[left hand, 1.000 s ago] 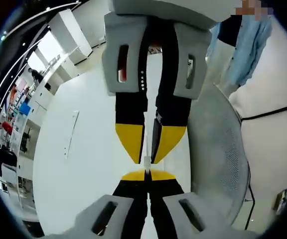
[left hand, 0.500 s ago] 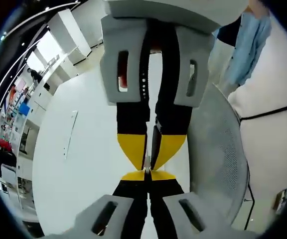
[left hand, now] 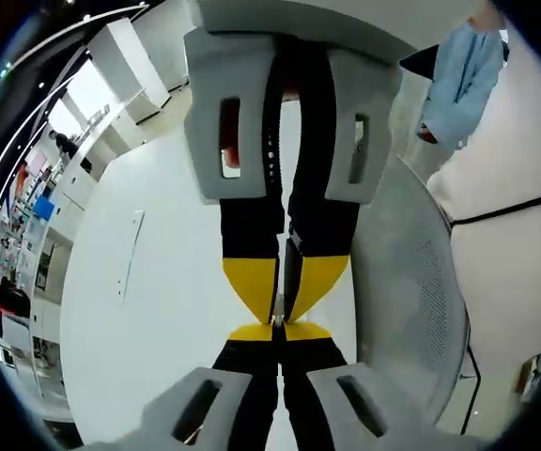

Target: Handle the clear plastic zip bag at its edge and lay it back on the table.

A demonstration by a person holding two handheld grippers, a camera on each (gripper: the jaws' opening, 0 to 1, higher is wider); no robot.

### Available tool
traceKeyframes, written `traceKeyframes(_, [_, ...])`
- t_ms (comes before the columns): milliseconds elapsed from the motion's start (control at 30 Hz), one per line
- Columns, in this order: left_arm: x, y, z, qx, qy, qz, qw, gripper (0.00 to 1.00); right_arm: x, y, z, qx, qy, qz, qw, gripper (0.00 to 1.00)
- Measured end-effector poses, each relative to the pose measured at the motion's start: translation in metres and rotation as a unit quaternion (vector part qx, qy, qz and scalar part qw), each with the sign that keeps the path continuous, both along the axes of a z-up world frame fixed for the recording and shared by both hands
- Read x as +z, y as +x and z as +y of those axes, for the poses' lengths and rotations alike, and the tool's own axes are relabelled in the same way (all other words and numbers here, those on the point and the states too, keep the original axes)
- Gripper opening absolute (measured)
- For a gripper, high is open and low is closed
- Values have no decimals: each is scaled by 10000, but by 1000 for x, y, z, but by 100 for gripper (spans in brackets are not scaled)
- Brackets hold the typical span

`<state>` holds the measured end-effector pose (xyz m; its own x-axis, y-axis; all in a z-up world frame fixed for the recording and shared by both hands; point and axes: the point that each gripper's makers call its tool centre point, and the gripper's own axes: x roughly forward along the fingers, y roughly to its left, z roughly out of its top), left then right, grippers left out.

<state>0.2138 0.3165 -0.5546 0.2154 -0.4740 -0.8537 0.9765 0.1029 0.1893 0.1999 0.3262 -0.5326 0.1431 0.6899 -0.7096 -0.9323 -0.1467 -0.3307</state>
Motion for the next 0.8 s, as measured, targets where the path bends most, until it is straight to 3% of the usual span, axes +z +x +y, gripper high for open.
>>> traceKeyframes(800, [2,-6,-5,-116,-19,-77,9999,0,-5,-1,-7,45,-474,-177,9987,0])
